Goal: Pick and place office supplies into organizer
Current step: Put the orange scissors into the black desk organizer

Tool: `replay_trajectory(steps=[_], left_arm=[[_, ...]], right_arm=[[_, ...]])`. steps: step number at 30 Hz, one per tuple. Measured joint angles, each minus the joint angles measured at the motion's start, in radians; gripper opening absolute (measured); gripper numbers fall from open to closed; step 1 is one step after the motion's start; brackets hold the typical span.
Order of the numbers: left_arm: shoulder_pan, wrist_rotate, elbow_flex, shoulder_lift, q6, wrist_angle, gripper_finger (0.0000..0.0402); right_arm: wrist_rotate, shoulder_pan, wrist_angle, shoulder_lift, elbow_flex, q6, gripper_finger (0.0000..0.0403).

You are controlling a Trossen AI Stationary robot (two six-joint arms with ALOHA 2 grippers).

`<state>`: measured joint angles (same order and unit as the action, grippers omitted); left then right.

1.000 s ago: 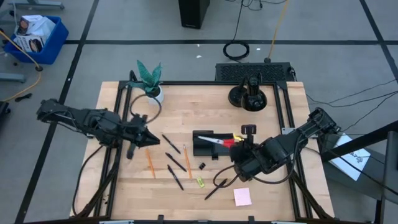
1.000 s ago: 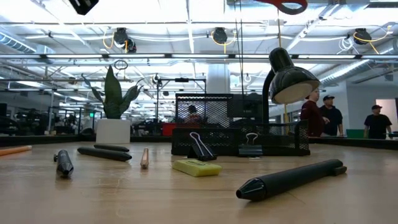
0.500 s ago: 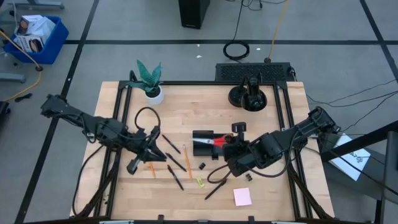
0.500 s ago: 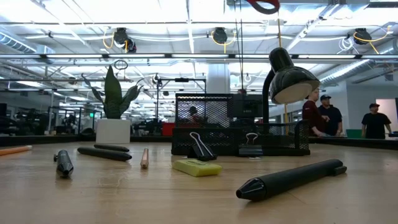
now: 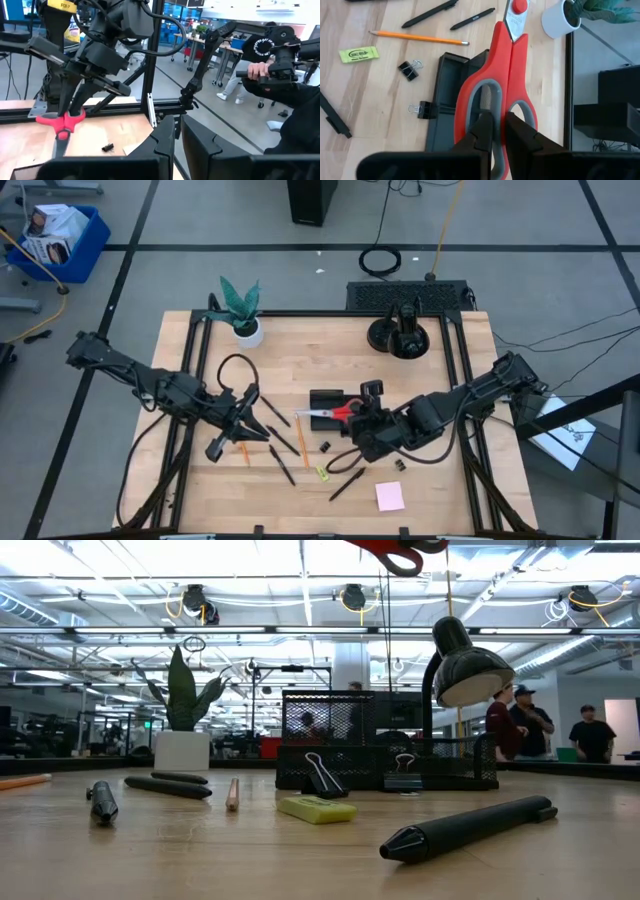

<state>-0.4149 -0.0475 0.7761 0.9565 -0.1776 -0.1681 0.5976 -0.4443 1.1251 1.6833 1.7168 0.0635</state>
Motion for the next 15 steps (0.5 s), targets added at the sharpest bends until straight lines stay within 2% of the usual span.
replay_trajectory(steps=[4,7,15], left_arm=[[0.000,0.005,0.000,0.000,0.000,0.024,0.0039],[0.000,0.032,0.000,0.007,0.001,0.021,0.0055],[0.016,0.141,0.000,0.016,0.046,0.045,0.0150]], right_arm=[[0.000,0.000,0.000,0.000,0.000,0.000,0.0019],[0.000,0.000,0.000,0.000,0.000,0.000,0.0019],[0.001,0.000,-0.006,0.000,0.000,0.001,0.0019]])
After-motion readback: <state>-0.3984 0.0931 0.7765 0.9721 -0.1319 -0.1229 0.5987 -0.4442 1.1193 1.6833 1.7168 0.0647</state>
